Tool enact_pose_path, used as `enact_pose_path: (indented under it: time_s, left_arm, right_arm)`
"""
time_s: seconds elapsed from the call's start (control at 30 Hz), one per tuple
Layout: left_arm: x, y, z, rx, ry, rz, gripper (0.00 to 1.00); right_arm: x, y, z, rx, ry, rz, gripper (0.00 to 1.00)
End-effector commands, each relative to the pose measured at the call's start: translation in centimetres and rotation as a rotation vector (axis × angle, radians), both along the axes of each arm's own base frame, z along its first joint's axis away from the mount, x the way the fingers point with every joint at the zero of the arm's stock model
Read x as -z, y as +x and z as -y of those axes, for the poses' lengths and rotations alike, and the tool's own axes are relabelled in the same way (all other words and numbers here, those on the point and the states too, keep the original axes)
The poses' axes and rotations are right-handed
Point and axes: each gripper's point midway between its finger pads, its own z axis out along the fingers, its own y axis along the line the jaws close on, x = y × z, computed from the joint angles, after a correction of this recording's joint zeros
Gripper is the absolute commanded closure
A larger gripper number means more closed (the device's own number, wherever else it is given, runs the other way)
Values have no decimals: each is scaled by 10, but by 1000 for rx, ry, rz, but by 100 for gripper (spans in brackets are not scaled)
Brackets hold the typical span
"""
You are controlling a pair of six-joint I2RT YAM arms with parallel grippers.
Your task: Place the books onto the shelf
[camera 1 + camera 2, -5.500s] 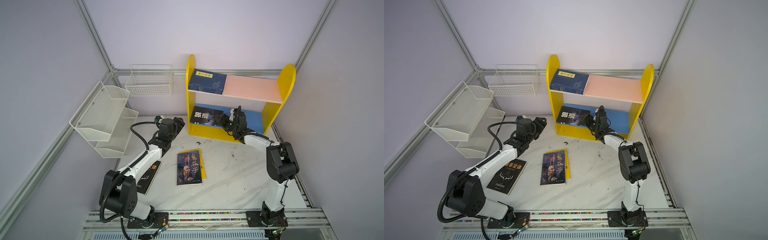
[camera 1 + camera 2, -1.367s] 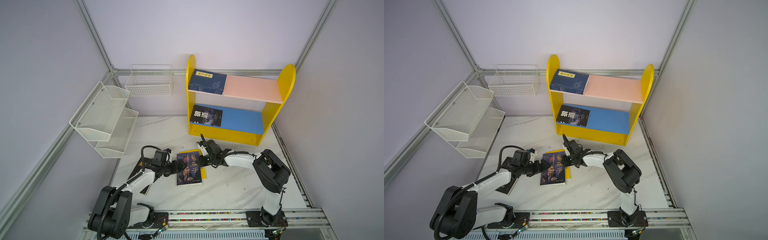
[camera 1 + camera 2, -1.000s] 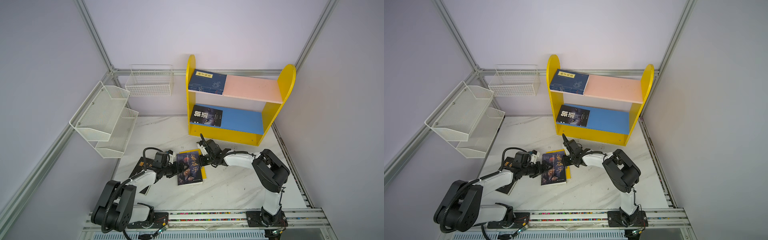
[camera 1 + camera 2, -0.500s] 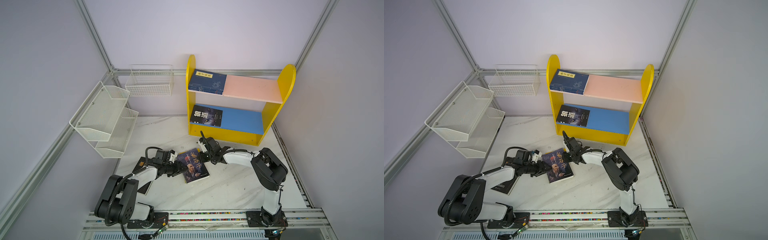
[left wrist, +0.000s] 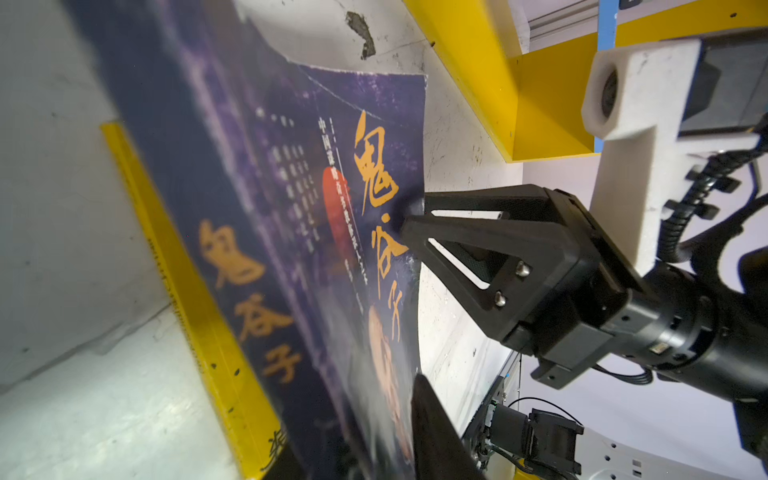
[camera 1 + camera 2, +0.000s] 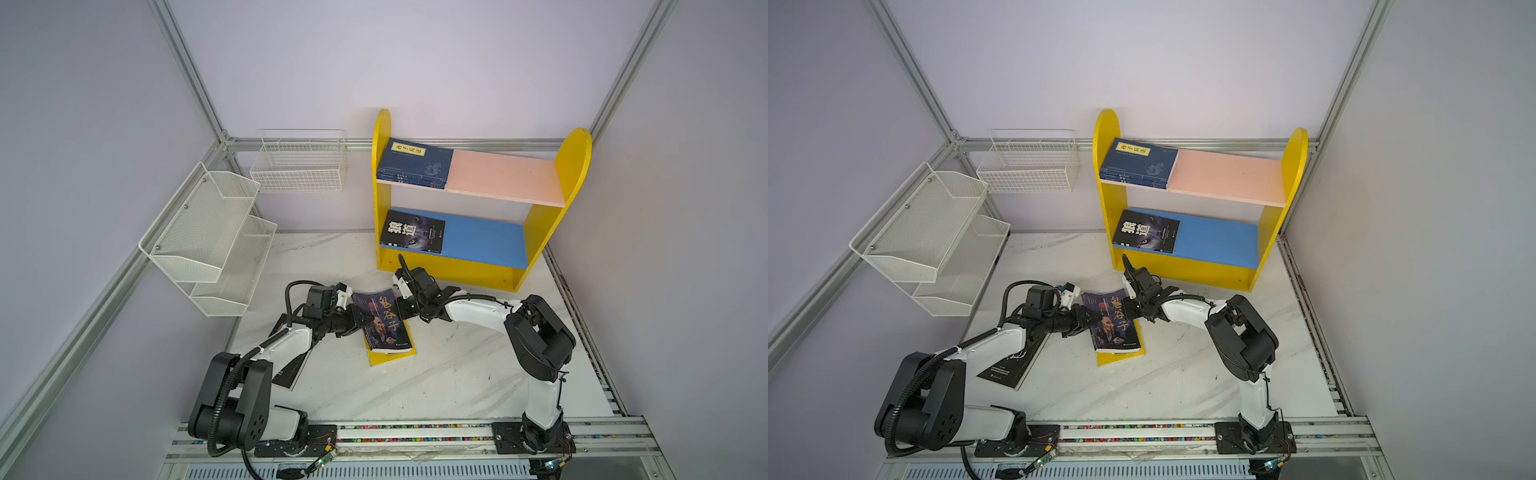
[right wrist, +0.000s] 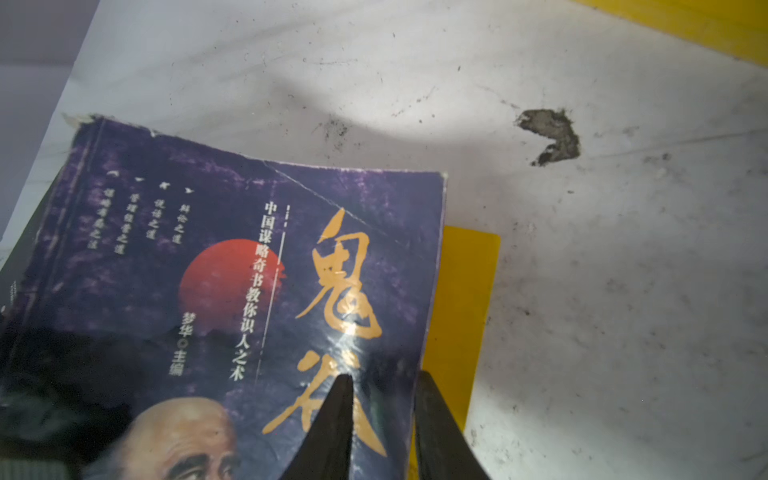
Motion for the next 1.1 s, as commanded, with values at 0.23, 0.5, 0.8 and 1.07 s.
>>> enact_pose_path:
  time_s: [0.23,0.5,0.8,1.07]
  left_arm:
    - [-129,49,13,2,-99,354,91]
    - [-250,66,42,109,-229,550,93]
    - [-302,116,56,0,-372,637,96]
    - [-315,152,85,-95,-481,660,96]
  right_arm:
    - [-70,20,-3,19,116,81,55]
    - [-192,65,63,245,313,255,18]
    - [-261,73,123,428,658,285,3]
    - [-250,66,134,499,831,199,3]
